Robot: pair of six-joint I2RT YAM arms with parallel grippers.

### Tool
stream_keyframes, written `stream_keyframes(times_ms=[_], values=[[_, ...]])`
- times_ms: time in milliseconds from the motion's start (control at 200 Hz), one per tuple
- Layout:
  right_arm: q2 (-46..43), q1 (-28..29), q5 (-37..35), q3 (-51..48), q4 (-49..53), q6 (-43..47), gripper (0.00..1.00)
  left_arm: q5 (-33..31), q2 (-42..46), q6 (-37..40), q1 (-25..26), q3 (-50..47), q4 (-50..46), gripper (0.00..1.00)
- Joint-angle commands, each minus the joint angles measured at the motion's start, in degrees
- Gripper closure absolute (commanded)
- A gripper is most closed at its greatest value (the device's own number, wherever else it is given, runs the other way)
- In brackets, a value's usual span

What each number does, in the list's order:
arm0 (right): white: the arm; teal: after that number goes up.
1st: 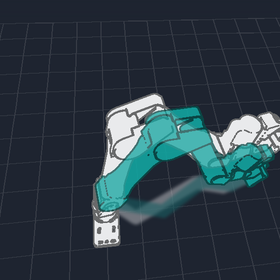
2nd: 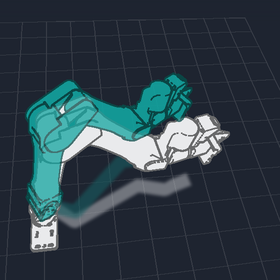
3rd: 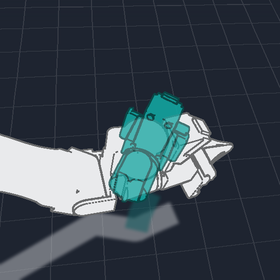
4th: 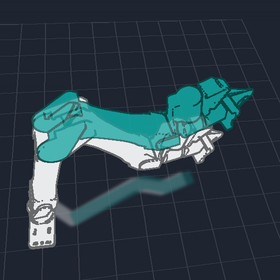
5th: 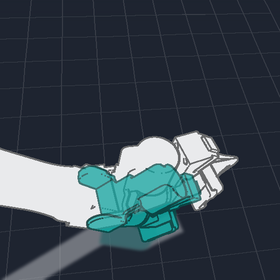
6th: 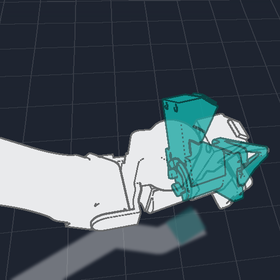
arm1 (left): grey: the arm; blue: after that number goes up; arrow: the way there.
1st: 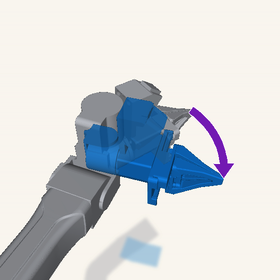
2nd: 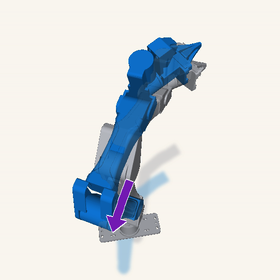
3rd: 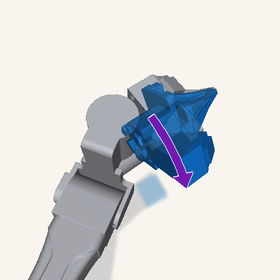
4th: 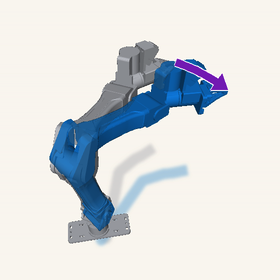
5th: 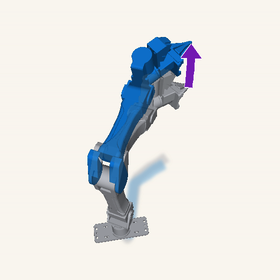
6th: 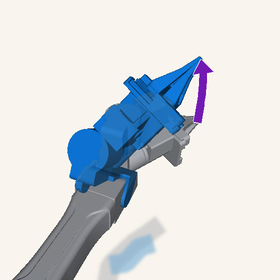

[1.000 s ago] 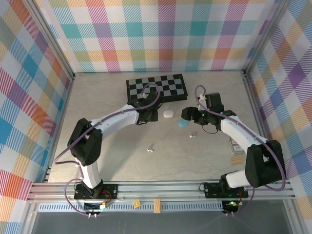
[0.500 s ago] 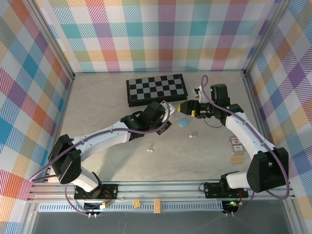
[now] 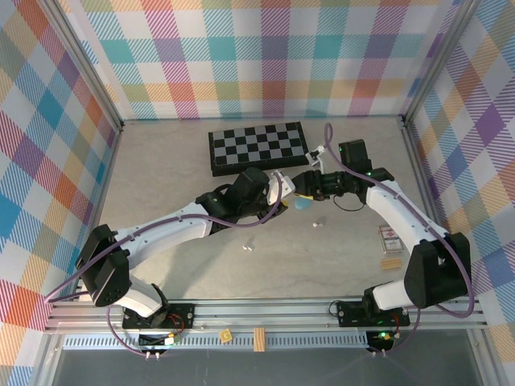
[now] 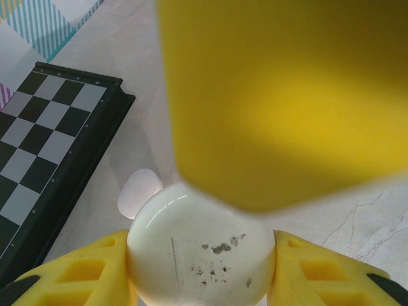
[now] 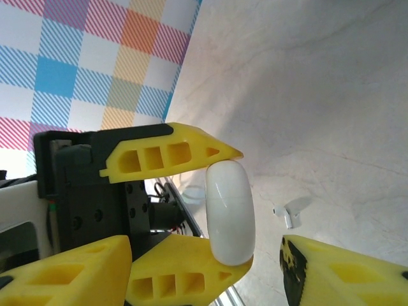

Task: Insert the wireless bluetooth earbuds into the charging case

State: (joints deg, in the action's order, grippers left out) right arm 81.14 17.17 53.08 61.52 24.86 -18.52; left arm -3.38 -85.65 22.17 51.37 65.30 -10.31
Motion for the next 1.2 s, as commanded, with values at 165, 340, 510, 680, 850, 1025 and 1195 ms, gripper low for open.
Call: stream_keyframes(times_ms=[165, 340, 510, 680, 850, 1025, 1195], values=[[3.62, 2.25, 1.09, 1.94, 1.49, 2.25, 0.53, 1.88, 1.55, 0.79, 1.02, 1.39, 1.66, 0.69], [3.0, 2.26, -2.37, 1.53, 0.83, 2.27, 0.72, 2.13, 1.81, 0.68, 1.09, 1.11, 1.58, 0.68], [-0.09, 2.26, -5.28, -0.22, -2.74, 3.14, 0.82, 3.07, 3.89, -0.85, 1.1, -0.18, 2.83, 0.62], [-4.44, 2.09, -8.12, -2.9, -8.98, 2.86, 0.86, 0.53, 8.98, -6.48, 0.94, -2.84, 5.31, 0.28], [-10.59, 0.4, -9.7, -9.0, -24.82, -4.05, 0.88, 5.9, 17.3, -19.52, -4.67, -9.55, 14.36, 0.0], [-15.86, -1.2, -6.64, -13.98, -41.66, -11.76, 0.88, 13.46, 21.7, -34.95, -10.81, -15.98, 26.34, 0.0], [-18.63, -1.27, -0.96, -15.35, -53.69, -16.72, 0.88, 24.67, 20.02, -37.33, -10.91, -15.02, 30.39, 0.01]])
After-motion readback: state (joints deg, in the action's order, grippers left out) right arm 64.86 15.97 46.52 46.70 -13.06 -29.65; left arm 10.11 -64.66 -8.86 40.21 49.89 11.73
